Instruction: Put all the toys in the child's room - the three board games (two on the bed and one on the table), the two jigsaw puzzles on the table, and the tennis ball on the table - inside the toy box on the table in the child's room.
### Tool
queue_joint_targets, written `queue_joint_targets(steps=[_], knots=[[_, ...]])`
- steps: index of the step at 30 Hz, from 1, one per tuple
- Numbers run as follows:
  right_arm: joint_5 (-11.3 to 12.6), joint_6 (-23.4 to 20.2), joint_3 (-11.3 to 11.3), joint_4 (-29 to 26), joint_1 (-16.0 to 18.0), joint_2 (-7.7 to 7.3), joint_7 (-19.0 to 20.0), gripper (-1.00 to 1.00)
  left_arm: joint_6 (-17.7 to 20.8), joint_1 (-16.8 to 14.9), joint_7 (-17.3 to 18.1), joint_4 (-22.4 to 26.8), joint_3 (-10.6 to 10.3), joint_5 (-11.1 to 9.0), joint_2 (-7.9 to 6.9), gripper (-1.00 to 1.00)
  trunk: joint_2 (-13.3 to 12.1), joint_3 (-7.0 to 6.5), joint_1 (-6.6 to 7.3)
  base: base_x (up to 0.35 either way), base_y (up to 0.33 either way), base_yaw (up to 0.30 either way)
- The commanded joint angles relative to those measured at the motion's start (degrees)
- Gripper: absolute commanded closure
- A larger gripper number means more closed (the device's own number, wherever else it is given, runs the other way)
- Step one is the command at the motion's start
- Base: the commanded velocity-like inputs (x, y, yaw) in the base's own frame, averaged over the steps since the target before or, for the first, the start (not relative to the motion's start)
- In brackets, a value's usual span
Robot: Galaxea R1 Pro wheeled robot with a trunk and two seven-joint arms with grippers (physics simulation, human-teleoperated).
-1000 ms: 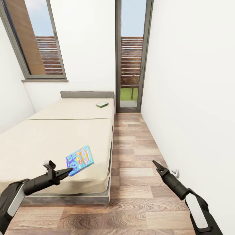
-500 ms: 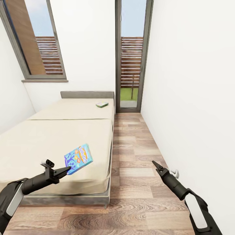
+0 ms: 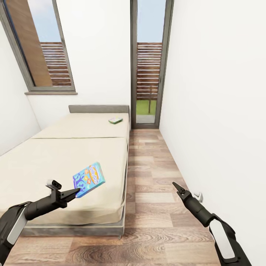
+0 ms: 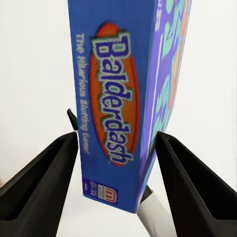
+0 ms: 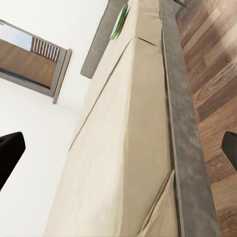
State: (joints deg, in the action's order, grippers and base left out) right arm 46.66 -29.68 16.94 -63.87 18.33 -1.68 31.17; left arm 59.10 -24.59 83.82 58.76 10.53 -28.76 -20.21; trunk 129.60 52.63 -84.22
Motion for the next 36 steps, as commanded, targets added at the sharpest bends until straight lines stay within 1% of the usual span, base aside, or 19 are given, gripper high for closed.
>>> queue_joint_targets(steps=[1, 3, 8, 14, 26, 32, 36], knots=[[0.4, -0.5, 0.1, 0.0, 0.0, 0.01, 0.0, -1.00, 0.6, 0.0, 0.1, 0.0, 0.1, 0.0, -0.01, 1.00, -0.4, -0.13, 0.24, 0.000, 0.000, 0.000], [0.4, -0.5, 0.1, 0.0, 0.0, 0.01, 0.0, -1.00, 0.7, 0.0, 0.1, -0.1, 0.2, 0.0, -0.08, 1.00, -1.2, -0.49, 0.67, 0.000, 0.000, 0.000], [0.5, -0.5, 0.2, 0.0, 0.0, 0.01, 0.0, -1.00, 0.8, -0.1, 0.0, -0.2, 0.3, -0.1, -0.89, 1.00, -1.2, -0.49, 0.67, 0.000, 0.000, 0.000], [0.3, -0.4, 0.1, 0.1, 0.0, 0.05, -0.1, -1.00, 0.9, -0.1, 0.0, -0.2, 0.3, 0.0, -1.35, 1.00, -3.6, -1.57, 1.99, 0.000, 0.000, 0.000], [0.3, -0.4, 0.1, 0.1, 0.0, 0.01, -0.3, -1.00, 0.9, -0.1, 0.0, -0.1, -0.2, 0.2, -1.41, 1.00, -8.4, -3.72, 4.63, -0.002, 0.000, 0.000], [0.3, -0.4, 0.1, 0.1, 0.0, 0.08, -0.3, -1.00, 0.9, -0.2, 0.0, -0.1, -0.2, 0.3, -1.43, 1.00, -10.8, -4.80, 5.95, -0.173, 0.000, 0.000], [0.3, -0.3, 0.1, 0.1, 0.0, 0.09, -0.3, -1.00, 0.9, -0.2, 0.0, 0.0, -0.2, 0.3, -1.47, 1.00, -12.4, -5.52, 6.82, -0.056, 0.000, 0.000]])
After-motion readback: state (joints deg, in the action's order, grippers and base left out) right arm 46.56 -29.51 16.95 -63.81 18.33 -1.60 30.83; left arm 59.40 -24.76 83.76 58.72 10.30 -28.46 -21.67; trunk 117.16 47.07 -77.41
